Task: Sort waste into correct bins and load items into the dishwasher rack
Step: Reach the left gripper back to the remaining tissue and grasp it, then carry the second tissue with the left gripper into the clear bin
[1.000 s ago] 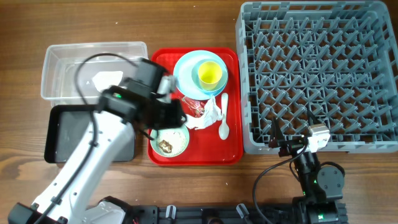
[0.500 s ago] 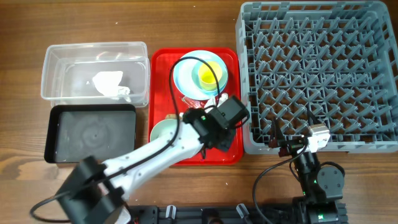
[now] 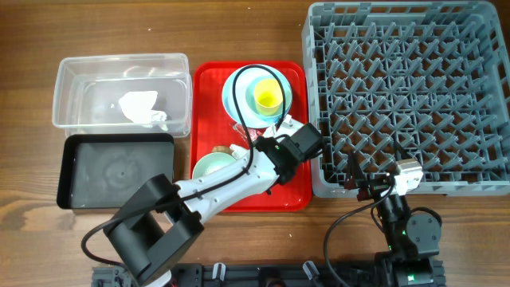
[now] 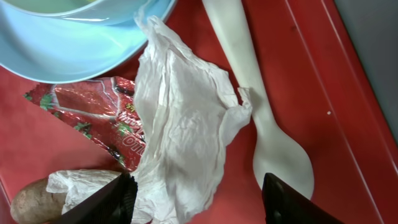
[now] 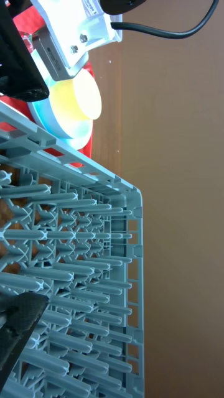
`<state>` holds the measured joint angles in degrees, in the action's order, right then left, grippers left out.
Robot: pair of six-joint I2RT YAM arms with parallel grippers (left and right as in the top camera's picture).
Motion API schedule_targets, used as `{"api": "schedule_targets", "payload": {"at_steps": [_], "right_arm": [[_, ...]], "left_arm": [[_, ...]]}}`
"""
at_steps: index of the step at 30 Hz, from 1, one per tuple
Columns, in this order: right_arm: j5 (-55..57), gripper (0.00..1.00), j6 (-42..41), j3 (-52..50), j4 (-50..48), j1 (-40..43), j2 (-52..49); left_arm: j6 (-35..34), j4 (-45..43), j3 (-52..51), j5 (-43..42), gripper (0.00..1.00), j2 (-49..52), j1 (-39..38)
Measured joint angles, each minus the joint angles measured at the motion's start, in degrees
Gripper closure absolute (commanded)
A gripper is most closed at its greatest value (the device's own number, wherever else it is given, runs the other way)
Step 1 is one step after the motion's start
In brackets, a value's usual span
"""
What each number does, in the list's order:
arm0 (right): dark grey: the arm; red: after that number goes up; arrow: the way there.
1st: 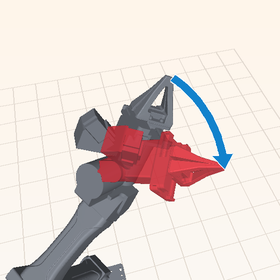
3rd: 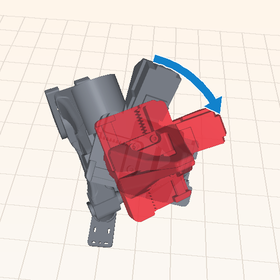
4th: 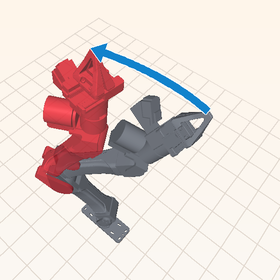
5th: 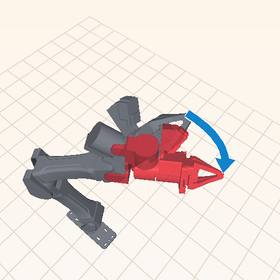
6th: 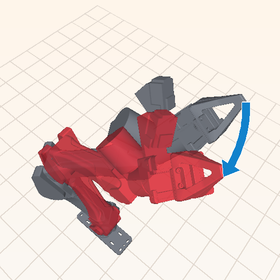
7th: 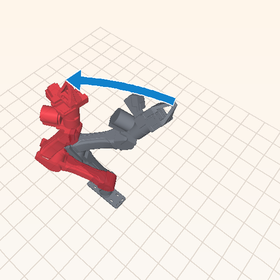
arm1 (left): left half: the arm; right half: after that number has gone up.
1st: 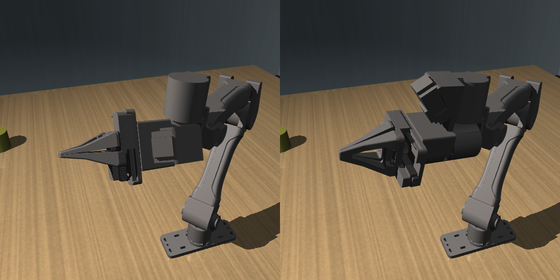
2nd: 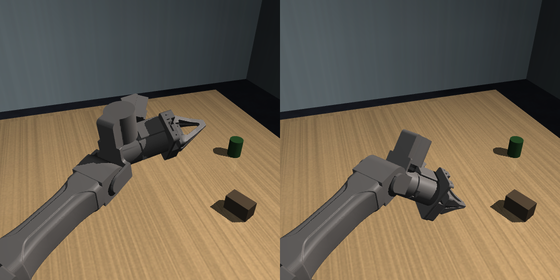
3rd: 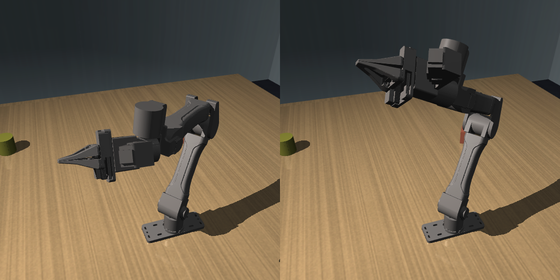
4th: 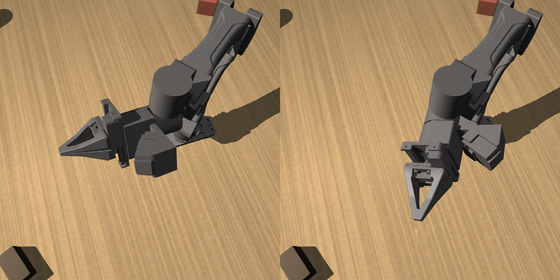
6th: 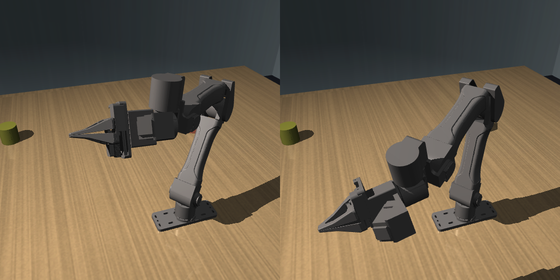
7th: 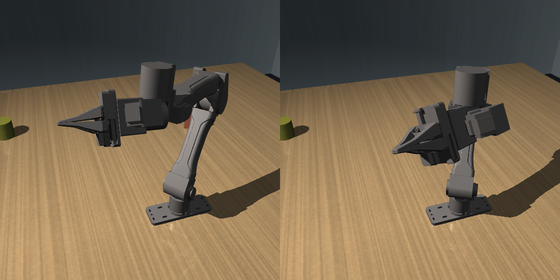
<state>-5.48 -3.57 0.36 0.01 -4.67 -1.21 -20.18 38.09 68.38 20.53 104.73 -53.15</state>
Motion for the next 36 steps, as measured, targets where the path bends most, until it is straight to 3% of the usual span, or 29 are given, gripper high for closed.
{"api": "schedule_targets", "payload": {"at_steps": [5, 18, 27, 31, 36], "right_arm": [[0.02, 0.00, 0.00, 0.00, 0.00, 0.00, 0.00], [0.02, 0.00, 0.00, 0.00, 0.00, 0.00, 0.00], [0.00, 0.00, 0.00, 0.00, 0.00, 0.00, 0.00], [0.02, 0.00, 0.00, 0.00, 0.00, 0.00, 0.00], [0.02, 0.00, 0.00, 0.00, 0.00, 0.00, 0.00]], "left_arm": [[0.00, 0.00, 0.00, 0.68, 0.38, 0.57, 1.31], [0.70, -0.90, 0.00, 3.67, 0.96, 1.79, 1.42], [0.59, -0.94, -0.02, 4.79, 0.96, 0.17, 1.42], [0.59, 0.04, -0.02, 4.94, 0.92, -8.15, 1.81], [0.61, 0.13, -0.02, 5.14, 0.96, -18.78, 8.41]]}}
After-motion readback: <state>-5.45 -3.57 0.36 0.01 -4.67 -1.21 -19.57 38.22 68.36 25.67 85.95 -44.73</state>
